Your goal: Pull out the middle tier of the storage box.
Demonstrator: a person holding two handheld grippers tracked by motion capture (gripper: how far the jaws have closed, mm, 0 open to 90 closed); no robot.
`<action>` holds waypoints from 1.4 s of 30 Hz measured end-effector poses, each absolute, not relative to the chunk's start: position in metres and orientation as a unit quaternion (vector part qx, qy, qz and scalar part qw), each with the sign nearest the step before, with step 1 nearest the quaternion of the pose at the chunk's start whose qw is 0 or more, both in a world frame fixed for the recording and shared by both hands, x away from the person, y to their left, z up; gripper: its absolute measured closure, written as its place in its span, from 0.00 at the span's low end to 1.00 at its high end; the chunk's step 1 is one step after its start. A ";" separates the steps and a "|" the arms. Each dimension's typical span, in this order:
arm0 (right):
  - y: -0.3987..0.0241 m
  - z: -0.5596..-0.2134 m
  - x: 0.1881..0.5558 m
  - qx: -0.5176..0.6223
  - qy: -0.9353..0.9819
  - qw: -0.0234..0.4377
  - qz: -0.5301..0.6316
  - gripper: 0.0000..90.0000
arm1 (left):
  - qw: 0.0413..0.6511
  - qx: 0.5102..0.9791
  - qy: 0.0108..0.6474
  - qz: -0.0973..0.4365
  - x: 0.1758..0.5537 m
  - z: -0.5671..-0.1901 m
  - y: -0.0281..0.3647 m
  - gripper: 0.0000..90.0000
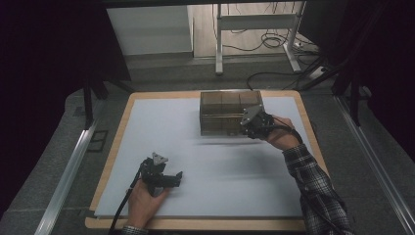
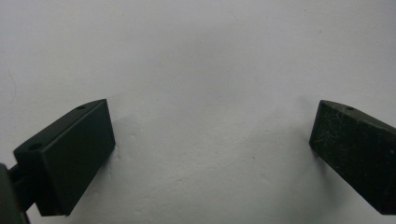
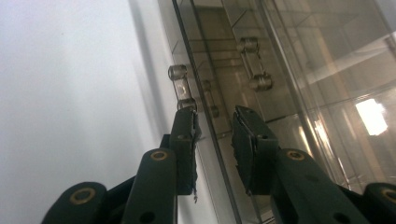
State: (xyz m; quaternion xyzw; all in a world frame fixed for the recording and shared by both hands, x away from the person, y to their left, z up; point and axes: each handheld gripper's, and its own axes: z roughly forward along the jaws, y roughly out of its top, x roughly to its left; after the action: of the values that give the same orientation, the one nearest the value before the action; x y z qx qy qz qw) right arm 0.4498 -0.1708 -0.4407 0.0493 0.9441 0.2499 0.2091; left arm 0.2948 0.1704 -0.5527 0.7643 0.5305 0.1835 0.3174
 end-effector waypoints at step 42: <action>-0.182 -0.457 0.486 -0.030 0.975 0.064 0.211 0.96 | 0.317 0.764 0.530 0.184 0.295 -0.553 0.170 0.00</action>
State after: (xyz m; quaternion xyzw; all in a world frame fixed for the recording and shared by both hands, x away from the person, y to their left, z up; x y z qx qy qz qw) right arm 0.4865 -0.1815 -0.4571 -0.0305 0.9748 0.2115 0.0644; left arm 0.2948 0.1704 -0.5527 0.7643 0.5305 0.1836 0.3174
